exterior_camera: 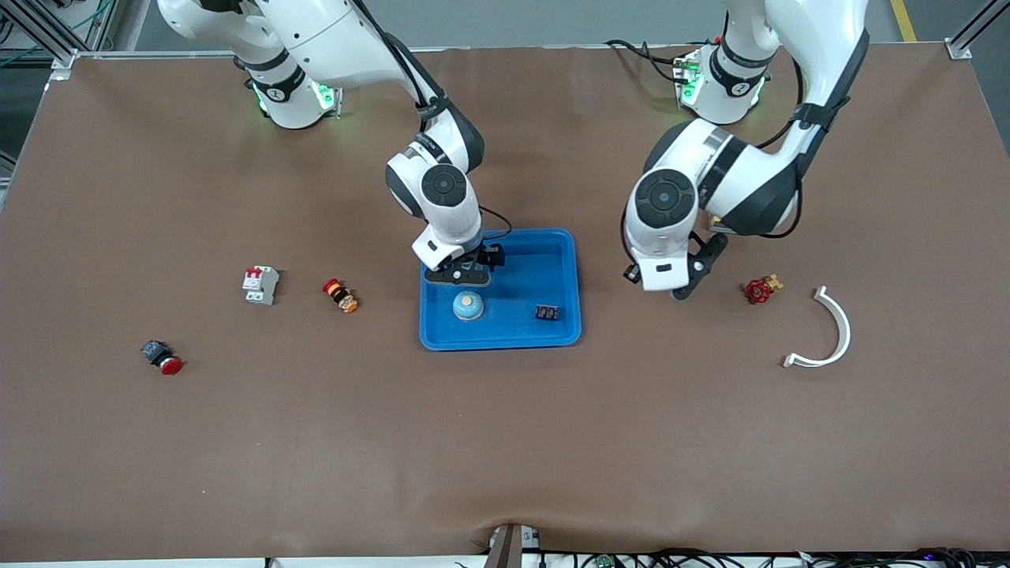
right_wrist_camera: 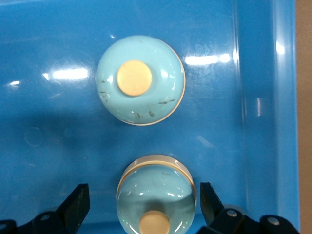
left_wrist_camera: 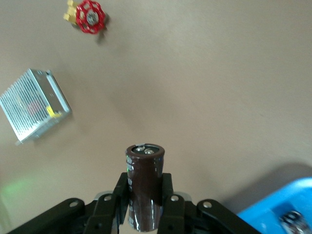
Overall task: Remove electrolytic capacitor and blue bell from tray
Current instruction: 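Lift the capacitor with the left gripper toward the metal box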
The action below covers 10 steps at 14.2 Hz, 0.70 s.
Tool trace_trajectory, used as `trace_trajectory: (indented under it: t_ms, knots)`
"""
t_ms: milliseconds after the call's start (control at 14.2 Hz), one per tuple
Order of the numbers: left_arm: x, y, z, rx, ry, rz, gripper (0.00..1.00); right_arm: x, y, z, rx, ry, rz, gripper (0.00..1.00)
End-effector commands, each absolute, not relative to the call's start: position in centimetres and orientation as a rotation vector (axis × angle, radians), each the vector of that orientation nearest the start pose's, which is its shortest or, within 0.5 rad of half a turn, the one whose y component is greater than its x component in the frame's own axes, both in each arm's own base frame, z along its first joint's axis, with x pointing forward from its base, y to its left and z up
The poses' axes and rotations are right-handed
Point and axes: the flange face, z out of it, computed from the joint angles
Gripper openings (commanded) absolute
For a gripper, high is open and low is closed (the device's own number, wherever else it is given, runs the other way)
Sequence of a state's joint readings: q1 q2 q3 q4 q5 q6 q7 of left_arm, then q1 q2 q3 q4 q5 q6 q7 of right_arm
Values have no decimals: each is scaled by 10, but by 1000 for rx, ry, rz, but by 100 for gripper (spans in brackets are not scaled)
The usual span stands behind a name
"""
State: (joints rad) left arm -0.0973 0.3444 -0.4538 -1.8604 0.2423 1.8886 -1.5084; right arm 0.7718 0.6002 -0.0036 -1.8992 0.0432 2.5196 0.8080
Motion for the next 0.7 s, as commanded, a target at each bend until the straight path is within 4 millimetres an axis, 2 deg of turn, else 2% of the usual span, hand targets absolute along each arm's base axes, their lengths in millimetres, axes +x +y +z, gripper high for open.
trace_trajectory:
  t_ms: [0, 282, 634]
  knots:
    - [515, -248, 331, -2620, -1120, 169, 0, 454, 441, 180, -3123, 105, -14, 100]
    - [521, -186, 305, -2616, -1056, 274, 0, 454, 440, 180, -3124, 105, -12, 100]
    - [523, -147, 282, -2640, -1082, 378, 0, 454, 440, 180, -3125, 107, -11, 100]
